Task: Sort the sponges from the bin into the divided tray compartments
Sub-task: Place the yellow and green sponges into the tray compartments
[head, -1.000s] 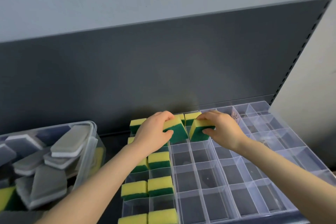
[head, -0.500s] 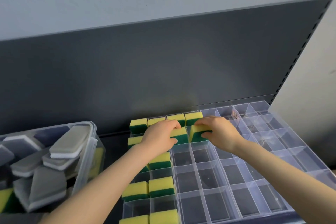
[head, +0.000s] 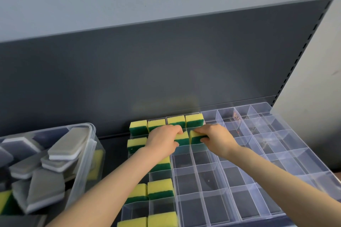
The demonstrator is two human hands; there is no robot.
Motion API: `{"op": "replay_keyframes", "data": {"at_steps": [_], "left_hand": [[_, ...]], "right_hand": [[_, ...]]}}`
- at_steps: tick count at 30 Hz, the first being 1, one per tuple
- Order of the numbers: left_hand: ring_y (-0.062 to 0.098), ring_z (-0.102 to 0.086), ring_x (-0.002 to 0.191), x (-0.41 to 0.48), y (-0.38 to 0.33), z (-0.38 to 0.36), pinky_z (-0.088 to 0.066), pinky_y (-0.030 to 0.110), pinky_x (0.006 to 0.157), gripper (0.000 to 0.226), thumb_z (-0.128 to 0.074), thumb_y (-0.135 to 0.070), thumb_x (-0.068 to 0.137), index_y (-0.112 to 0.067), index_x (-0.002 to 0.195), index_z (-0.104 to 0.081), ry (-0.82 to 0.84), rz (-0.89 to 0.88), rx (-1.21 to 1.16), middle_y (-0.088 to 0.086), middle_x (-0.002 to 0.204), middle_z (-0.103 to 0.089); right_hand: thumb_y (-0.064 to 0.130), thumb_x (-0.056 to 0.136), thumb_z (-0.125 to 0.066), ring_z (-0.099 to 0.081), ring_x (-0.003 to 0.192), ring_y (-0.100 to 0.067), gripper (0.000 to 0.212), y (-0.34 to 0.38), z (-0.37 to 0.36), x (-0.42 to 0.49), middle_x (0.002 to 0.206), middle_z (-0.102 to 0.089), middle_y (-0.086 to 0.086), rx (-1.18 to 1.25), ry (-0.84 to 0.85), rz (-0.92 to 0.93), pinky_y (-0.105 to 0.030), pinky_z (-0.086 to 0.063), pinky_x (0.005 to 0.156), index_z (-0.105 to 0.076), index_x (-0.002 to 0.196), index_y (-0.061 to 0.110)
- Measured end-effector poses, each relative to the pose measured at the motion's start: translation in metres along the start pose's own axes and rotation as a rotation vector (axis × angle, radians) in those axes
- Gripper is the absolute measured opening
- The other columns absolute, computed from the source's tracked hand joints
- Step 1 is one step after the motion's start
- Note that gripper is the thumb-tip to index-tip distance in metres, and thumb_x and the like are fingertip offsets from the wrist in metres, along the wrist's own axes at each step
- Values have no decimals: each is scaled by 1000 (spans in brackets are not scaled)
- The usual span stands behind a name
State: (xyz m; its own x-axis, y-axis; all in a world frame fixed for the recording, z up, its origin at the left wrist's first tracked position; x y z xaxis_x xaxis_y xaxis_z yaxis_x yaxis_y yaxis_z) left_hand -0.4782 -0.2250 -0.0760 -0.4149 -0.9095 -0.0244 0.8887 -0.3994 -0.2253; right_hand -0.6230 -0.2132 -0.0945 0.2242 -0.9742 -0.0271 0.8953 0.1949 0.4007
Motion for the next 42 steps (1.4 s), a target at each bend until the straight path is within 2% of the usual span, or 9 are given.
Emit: {"op": "replay_keyframes", "data": {"at_steps": [5,10,13,21,23,25,30,36,42], "left_hand": [[16,-57,116,-3,-1,1,-50,29,88,46,-65,-24,89,-29,133,-49,16,2,-5,-6,134,-55],[16,-54,119,-7,0,6,-52,33,88,60,-66,-35,87,-30,140,-40,29,13,12,-8,140,-49],[15,-52,121,-13,2,18,-51,33,89,60,-64,-38,87,-30,141,-39,-14,38,9,-8,141,-48],[8,-55,113,-51,26,55,-51,28,82,48,-58,-41,90,-35,136,-46,-157,155,19,-14,135,-52],[5,-55,113,-64,36,61,-50,26,82,45,-58,-42,90,-35,134,-49,-170,188,29,-16,134,-52],[5,-55,111,-78,46,65,-52,30,83,42,-58,-42,90,-34,131,-52,-171,229,30,-16,131,-54],[5,-59,98,-111,70,74,-52,28,74,37,-60,-43,88,-36,124,-57,-193,312,36,-16,119,-58],[5,-58,103,-149,106,88,-52,33,78,32,-60,-45,87,-39,118,-59,-226,398,16,-19,117,-59],[6,-60,102,-199,154,109,-51,30,77,31,-62,-45,85,-39,115,-62,-241,430,6,-18,111,-62]], "right_hand": [[9,91,-51,-60,98,-19,34,2,0,-2,113,-65,2,-15,15,23,-26,-50,85,-59,120,26],[15,89,-56,-53,117,-19,46,0,6,-6,133,-55,3,-25,17,23,-27,-44,96,-48,134,24],[20,89,-58,-48,125,-19,51,-3,17,-9,141,-48,4,-9,-14,12,-27,-41,100,-44,137,24],[23,90,-59,-52,121,-19,46,24,50,-15,136,-54,3,64,-136,119,-26,-42,98,-49,134,23],[23,90,-58,-53,120,-18,43,37,53,-15,133,-56,3,74,-143,158,-27,-42,97,-51,132,22],[22,89,-59,-55,118,-18,42,50,53,-15,132,-57,3,85,-140,193,-29,-43,98,-53,131,22],[22,89,-59,-56,116,-16,42,88,43,-14,131,-57,4,93,-114,268,-26,-44,96,-53,130,23],[22,89,-59,-54,119,-14,42,136,29,-15,133,-56,4,67,-89,330,-24,-41,99,-53,131,22],[22,89,-59,-55,118,-13,40,201,12,-21,131,-57,6,65,-98,341,-25,-42,99,-55,129,24]]}}
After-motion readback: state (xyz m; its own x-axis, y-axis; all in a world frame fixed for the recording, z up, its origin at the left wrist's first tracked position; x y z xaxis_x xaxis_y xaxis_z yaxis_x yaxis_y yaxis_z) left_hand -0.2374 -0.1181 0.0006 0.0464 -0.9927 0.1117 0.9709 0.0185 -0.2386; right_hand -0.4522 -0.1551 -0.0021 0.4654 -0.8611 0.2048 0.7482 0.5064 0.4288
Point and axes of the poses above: each hand's wrist, its own x-axis towards the middle knuckle, its own z-axis out of the back of the hand, y = z × x, the point moved 7 cm from there along x, towards the middle knuckle
